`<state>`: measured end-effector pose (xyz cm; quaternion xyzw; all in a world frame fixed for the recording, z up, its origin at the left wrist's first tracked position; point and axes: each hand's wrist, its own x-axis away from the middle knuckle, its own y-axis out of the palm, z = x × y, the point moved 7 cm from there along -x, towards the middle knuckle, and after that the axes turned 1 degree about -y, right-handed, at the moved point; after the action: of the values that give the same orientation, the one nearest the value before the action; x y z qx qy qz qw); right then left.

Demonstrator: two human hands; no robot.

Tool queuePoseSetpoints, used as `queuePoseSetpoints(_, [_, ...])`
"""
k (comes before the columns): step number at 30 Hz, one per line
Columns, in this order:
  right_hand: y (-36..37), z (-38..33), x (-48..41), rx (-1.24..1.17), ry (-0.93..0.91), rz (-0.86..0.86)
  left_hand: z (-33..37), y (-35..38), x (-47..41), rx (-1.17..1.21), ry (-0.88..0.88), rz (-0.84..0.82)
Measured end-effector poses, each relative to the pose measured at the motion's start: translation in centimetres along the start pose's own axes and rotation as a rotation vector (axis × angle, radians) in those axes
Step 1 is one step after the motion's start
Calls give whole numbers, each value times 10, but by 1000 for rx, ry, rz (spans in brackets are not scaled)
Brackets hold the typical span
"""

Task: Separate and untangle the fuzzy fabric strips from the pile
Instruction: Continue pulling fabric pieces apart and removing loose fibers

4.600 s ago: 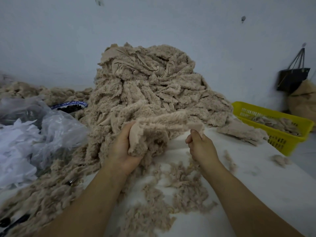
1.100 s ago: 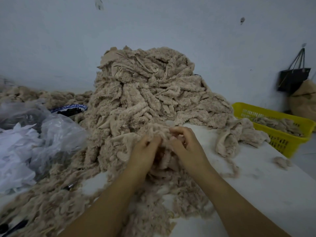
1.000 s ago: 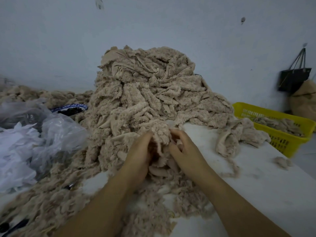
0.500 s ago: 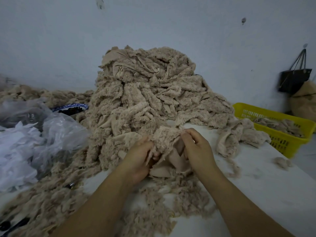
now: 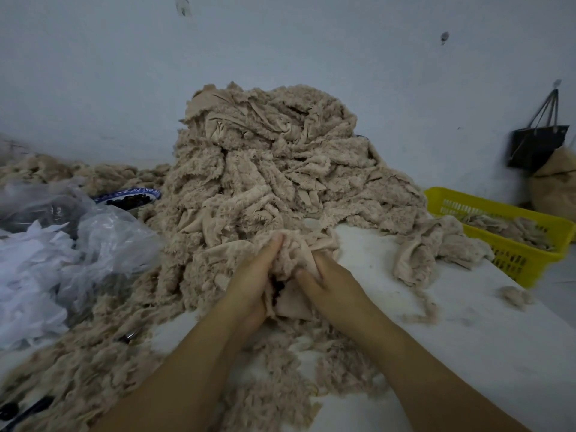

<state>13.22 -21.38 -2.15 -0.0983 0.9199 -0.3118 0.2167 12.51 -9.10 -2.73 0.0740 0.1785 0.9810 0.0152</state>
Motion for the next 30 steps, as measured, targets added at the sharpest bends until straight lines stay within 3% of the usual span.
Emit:
queuePoseSetpoints(7, [-59, 46, 1, -84, 324, 411, 29, -35, -9, 563, 173, 115])
queuePoseSetpoints(11, [-61, 51, 4, -60, 379, 464, 25, -38, -11, 648, 167, 102])
queuePoseSetpoints(15, [-78, 65, 14, -282, 495, 703, 32, -66, -14, 766, 242, 244])
queuePoseSetpoints(19, [-82, 66, 22, -386, 448, 789, 33, -62, -16, 687, 250, 216])
queuePoseSetpoints(23, [-72, 39, 15, -325, 307, 683, 31, -50, -17, 568, 223, 129])
queuePoseSetpoints(25, [-66, 24, 13, -404, 200, 608, 30, -44, -15, 560, 198, 55])
queuePoseSetpoints(27, [-54, 7, 12, -527, 100, 443, 27, -31, -12, 527, 163, -23])
queuePoseSetpoints(30, [-26, -10, 8, -351, -4, 199, 22, -6, -6, 449, 122, -137])
